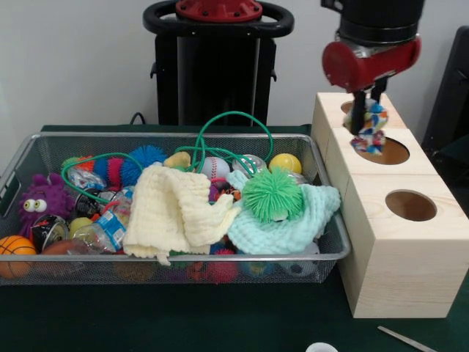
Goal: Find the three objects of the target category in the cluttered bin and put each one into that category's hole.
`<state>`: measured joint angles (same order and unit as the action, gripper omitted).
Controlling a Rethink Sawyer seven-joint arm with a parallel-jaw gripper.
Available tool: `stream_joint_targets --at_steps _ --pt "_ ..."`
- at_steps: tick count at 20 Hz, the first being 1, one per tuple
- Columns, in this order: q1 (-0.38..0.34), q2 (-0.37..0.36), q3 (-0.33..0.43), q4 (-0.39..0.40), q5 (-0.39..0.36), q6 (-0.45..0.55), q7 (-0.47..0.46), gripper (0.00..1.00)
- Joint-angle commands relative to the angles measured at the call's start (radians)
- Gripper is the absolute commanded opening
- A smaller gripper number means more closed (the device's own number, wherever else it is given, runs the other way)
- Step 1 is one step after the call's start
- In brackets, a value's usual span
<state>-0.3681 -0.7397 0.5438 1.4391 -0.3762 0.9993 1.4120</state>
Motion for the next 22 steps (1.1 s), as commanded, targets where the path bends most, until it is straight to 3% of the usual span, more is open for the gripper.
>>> stream_joint_targets --at_steps 1,9,16,22 --pt "-0.022 0.087 -0.101 -0.113 0.046 -0.126 0.293 0.0" --pt "0.01 0.184 -0.142 -0.27 0.036 -0.087 0.288 0.0" --pt "0.026 0.192 -0.193 -0.139 0.018 -0.253 0.318 0.0" --pt "0.057 0.175 -0.23 -0.13 0.064 -0.187 0.293 0.0"
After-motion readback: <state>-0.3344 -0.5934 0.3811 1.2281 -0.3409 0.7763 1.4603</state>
